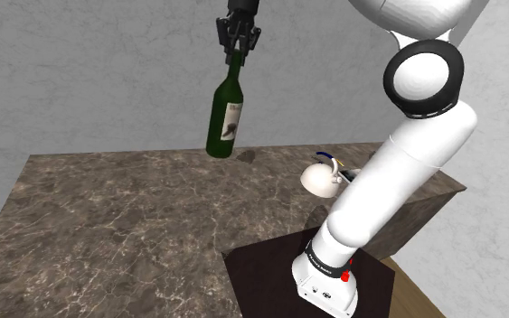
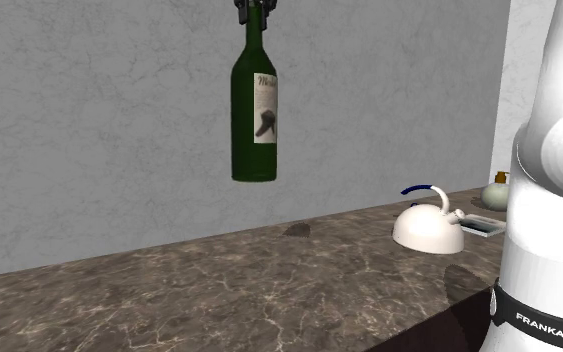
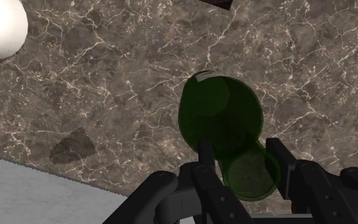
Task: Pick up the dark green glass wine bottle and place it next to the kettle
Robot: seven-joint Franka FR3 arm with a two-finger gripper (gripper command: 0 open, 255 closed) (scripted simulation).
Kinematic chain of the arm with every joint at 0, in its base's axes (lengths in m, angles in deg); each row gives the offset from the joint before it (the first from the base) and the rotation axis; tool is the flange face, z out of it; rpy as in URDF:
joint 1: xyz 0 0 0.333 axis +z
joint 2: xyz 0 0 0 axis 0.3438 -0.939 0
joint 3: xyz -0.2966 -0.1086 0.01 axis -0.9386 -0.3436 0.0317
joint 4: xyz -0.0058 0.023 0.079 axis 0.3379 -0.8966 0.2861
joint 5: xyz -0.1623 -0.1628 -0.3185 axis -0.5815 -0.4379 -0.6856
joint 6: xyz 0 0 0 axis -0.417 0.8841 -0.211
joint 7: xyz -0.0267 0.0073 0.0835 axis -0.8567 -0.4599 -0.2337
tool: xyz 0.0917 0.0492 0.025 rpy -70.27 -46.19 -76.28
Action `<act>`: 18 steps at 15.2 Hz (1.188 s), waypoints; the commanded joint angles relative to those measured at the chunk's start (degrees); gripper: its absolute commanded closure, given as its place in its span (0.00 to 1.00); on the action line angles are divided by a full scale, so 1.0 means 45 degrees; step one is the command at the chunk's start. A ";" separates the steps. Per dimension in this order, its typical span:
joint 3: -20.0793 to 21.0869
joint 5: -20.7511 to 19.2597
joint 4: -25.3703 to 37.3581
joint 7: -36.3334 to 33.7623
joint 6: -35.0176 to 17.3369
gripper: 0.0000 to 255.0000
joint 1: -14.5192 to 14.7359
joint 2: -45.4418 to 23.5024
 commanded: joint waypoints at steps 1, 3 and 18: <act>-0.0338 -0.0077 -0.0509 0.0633 -0.0011 1.00 -0.0259 0.0464; -0.0700 -0.0194 -0.0887 0.1278 0.0005 1.00 -0.0514 0.0821; -0.3677 -0.1471 -0.1625 0.6286 0.0217 1.00 -0.2294 0.1693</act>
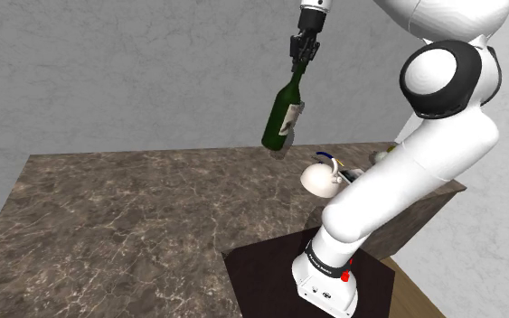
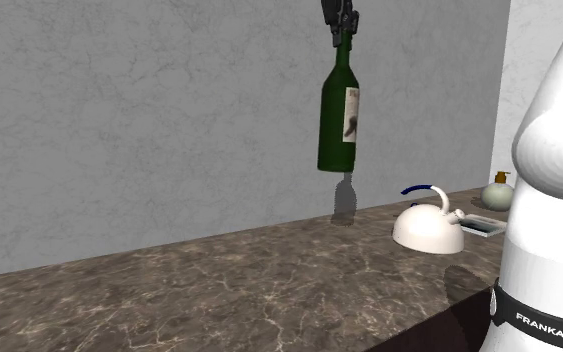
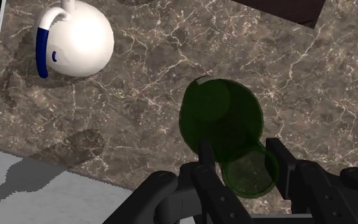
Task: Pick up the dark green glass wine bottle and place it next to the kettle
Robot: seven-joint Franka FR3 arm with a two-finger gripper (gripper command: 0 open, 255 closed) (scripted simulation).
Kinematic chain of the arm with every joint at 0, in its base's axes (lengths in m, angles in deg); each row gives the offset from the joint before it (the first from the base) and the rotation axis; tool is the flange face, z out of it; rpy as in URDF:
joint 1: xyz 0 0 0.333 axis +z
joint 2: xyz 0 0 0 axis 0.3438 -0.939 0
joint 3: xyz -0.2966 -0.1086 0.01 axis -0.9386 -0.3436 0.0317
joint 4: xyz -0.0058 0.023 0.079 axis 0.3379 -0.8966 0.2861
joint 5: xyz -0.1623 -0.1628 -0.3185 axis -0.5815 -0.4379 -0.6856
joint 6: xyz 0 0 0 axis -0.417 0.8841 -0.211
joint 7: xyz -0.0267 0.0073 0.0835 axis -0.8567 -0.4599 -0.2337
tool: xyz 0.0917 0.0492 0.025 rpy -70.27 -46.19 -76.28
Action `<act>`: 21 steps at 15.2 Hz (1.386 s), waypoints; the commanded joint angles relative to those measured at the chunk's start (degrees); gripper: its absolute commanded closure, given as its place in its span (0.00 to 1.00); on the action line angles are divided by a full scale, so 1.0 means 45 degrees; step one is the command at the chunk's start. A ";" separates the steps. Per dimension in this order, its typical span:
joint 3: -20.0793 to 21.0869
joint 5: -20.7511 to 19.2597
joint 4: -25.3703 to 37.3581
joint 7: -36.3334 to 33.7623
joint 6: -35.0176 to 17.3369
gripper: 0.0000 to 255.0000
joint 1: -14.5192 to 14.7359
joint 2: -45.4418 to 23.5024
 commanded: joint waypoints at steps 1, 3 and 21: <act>-0.0395 -0.0149 0.0211 0.0670 0.0098 1.00 -0.0213 -0.0096; -0.0832 -0.0290 0.0406 0.1380 0.0115 1.00 -0.0447 -0.0256; -0.2010 -0.0804 -0.1911 0.3166 -0.2073 1.00 -0.1179 -0.0022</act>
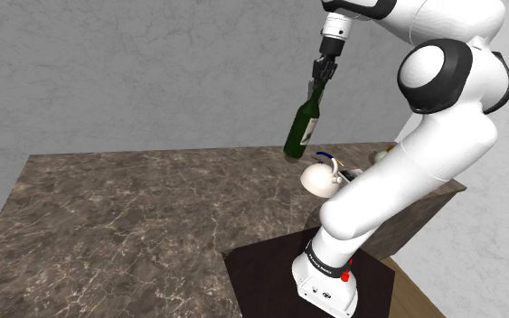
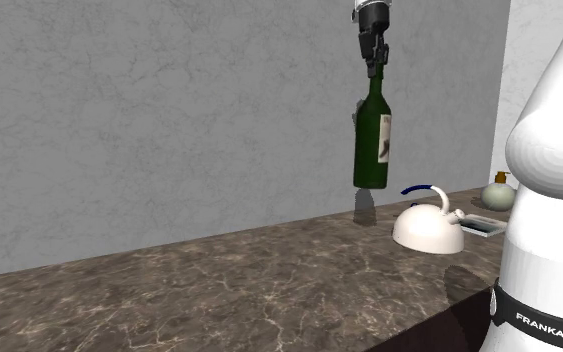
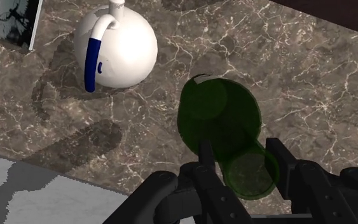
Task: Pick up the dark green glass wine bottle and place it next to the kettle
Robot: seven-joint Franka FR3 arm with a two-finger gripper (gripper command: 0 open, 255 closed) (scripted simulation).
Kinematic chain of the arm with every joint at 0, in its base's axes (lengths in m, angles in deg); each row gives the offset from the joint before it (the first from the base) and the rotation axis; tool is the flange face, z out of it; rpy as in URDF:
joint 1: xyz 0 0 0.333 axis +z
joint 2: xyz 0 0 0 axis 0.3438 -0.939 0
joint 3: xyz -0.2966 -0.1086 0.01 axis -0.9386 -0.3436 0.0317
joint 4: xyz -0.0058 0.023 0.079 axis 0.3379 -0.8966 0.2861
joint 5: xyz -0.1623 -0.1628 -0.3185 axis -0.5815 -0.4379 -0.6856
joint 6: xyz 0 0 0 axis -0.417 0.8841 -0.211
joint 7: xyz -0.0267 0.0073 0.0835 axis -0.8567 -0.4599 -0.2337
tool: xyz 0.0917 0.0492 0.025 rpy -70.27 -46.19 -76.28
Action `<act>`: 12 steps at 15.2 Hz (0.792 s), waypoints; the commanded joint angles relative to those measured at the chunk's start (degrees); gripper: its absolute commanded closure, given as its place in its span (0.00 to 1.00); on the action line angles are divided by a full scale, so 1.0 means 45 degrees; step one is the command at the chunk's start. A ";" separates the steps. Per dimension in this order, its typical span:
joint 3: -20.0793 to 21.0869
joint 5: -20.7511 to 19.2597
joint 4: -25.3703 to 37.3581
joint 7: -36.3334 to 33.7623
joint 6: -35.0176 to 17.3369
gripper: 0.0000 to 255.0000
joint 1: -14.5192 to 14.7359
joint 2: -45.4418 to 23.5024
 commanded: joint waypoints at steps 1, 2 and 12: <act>0.0005 -0.0035 -0.0487 -0.0039 -0.0378 1.00 -0.0010 0.0124; 0.0008 -0.0052 -0.0720 -0.0059 -0.0554 1.00 -0.0015 0.0183; -0.0016 -0.0192 -0.2849 -0.0210 -0.2282 1.00 -0.0073 0.0600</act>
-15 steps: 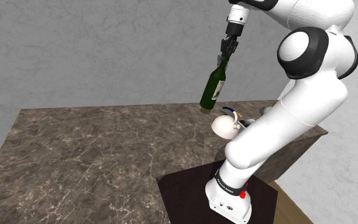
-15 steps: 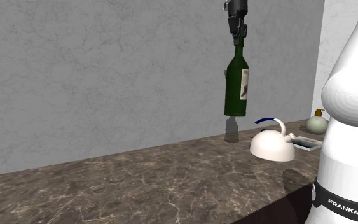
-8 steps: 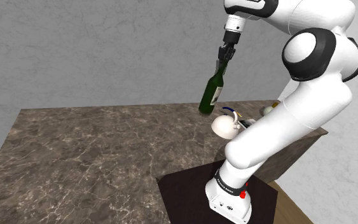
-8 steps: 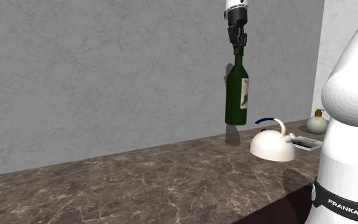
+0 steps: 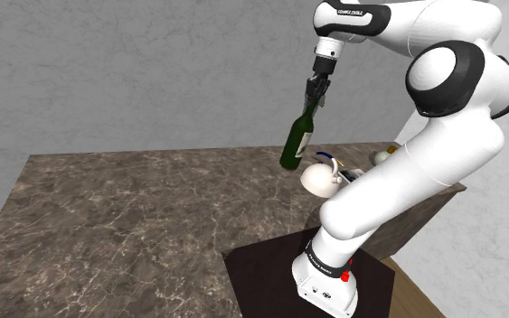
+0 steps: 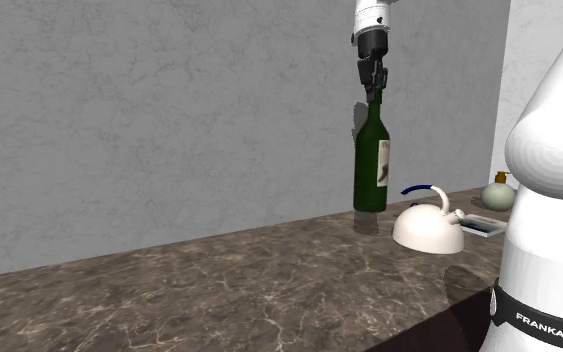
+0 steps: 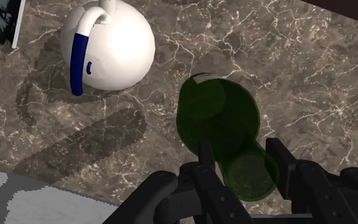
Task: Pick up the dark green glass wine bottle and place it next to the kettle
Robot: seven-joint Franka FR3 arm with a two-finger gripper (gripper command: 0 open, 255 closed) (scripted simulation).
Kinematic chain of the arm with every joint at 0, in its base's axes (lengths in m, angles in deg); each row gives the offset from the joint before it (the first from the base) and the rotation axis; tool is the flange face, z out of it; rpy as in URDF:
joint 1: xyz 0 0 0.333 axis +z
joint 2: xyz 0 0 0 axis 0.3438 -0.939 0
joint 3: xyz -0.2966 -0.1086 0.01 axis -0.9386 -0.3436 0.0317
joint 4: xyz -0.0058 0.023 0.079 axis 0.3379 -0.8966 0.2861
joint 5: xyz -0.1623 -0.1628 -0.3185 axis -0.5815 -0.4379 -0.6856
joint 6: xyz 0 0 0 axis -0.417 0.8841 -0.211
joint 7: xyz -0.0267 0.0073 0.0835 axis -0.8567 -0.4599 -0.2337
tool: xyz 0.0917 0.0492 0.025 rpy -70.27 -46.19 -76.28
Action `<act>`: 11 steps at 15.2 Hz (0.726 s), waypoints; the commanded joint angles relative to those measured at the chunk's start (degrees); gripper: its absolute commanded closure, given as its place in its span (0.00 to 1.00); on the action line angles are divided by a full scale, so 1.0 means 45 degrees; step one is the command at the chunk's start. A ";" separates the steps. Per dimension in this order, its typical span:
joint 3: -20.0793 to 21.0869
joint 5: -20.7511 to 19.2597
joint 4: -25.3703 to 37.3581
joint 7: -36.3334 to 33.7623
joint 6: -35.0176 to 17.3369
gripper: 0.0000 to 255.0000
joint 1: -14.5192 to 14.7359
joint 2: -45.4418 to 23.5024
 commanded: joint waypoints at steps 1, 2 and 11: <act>-0.0021 -0.0019 -0.0412 -0.0013 -0.0388 1.00 -0.0014 0.0036; -0.0028 -0.0030 -0.0604 -0.0023 -0.0559 1.00 -0.0020 0.0058; -0.0122 -0.0104 -0.2199 -0.0081 -0.2095 1.00 -0.0073 0.0120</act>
